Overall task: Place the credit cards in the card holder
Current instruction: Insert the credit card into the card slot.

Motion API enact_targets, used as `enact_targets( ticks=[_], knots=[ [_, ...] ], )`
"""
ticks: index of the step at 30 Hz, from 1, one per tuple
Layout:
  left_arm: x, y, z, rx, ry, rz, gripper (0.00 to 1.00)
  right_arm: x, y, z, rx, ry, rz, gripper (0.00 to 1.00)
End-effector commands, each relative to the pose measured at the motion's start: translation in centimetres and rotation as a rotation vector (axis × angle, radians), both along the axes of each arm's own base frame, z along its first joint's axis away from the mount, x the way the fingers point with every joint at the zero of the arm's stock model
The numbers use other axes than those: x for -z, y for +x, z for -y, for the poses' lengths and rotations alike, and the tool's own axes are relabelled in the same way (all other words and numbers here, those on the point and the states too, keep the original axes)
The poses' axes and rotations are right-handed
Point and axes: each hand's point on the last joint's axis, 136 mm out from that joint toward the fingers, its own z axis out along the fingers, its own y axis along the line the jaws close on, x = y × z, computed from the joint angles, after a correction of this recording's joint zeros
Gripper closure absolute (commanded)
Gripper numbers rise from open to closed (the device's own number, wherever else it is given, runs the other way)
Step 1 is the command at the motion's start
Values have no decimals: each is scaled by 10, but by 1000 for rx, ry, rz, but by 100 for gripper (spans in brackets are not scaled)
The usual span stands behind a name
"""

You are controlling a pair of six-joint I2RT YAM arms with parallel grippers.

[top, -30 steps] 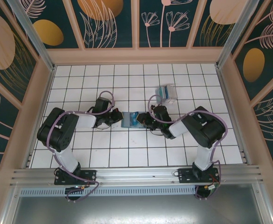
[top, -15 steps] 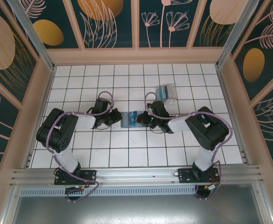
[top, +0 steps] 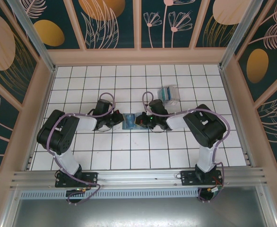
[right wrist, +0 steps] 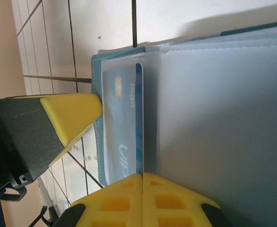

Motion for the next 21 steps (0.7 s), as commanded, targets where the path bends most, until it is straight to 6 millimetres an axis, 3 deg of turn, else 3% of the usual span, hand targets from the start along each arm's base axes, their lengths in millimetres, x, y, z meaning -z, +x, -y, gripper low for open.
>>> enact_targets(
  ticks=[1,13,21],
  knots=[
    [3,-3,-4,-19,4,-13,100,7,-10,-4,-44,-19,-41,100],
    [4,-5,-3,-39,-32,-18,100,-3,-3,-10,72,24,-8,100],
    [6,-9,-3,-37,-41,-29,100,-5,-10,-24,34,32,-10,100]
  ],
)
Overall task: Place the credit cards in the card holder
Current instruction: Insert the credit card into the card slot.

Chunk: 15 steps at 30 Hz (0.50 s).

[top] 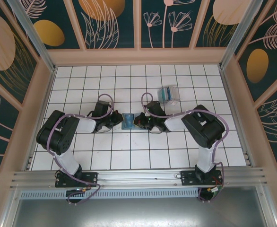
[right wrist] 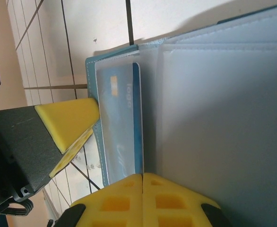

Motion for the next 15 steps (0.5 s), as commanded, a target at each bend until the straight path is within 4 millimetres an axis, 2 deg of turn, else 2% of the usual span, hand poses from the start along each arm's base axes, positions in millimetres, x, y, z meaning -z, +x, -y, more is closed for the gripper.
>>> enact_targets(
  ticks=[1,3,8,15],
  knots=[
    [5,-10,-1,3,-3,-38,100,-10,-6,-13,-33,20,42,99],
    [6,-10,-4,-8,7,-35,100,-12,-1,-3,-20,-71,117,84],
    [7,-14,-8,-12,35,-49,100,-24,6,18,-20,-217,233,73],
    [9,-14,-8,-5,35,-48,100,-34,4,38,7,-284,287,57]
  ],
)
